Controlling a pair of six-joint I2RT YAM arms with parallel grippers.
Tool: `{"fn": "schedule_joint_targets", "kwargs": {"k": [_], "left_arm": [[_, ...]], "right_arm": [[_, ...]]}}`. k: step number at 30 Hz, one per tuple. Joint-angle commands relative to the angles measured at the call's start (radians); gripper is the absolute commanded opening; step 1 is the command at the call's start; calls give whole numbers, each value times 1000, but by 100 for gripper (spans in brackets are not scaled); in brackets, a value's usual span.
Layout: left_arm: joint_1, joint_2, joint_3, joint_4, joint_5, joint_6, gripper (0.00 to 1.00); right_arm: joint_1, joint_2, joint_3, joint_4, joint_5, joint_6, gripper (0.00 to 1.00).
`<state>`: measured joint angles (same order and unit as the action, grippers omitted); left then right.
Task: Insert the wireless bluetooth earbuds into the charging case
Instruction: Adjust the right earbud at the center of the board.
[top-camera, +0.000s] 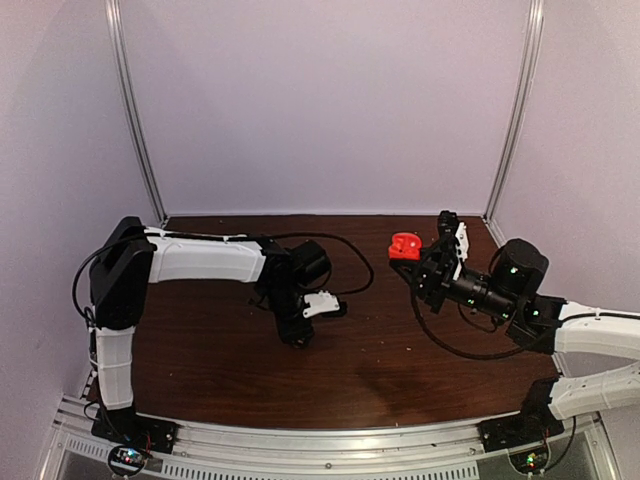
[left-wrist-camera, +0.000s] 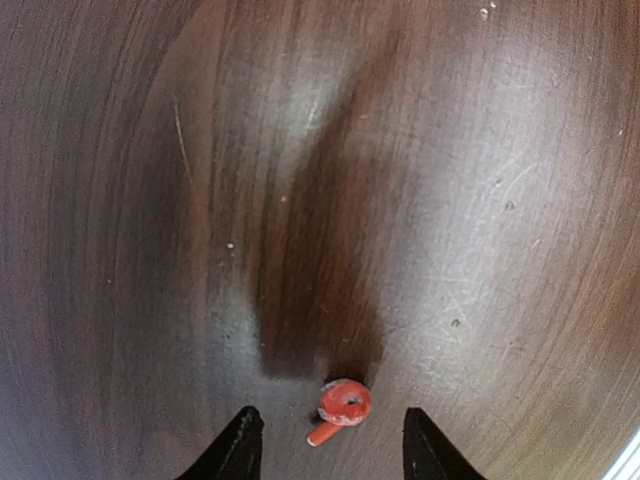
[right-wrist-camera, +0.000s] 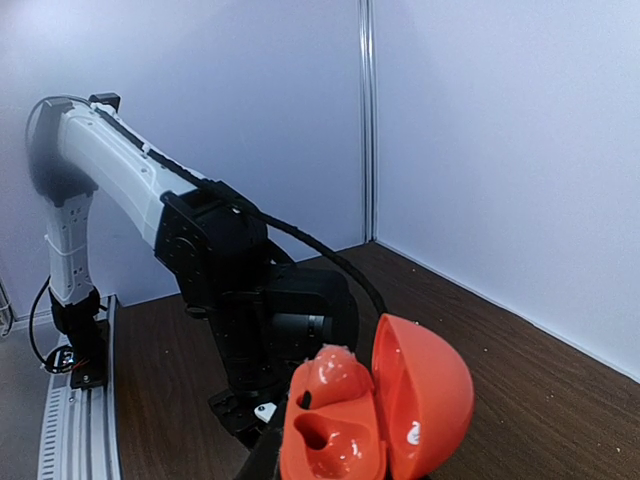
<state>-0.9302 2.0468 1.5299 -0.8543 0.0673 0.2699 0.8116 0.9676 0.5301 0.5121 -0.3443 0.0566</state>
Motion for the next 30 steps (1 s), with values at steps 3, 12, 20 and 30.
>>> {"fn": "schedule_joint_targets", "kwargs": {"k": [3, 12, 20, 30], "left_arm": [[3, 25, 1, 24, 1, 9, 44], [3, 48, -6, 20, 5, 17, 40], [33, 81, 3, 19, -16, -42, 36], [151, 103, 11, 7, 8, -207, 38]], "right_arm": [[-11, -20, -15, 6, -13, 9, 0], [-15, -17, -17, 6, -16, 12, 0], [-19, -20, -19, 3, -15, 12, 0], [-21, -20, -19, 6, -17, 14, 0]]}}
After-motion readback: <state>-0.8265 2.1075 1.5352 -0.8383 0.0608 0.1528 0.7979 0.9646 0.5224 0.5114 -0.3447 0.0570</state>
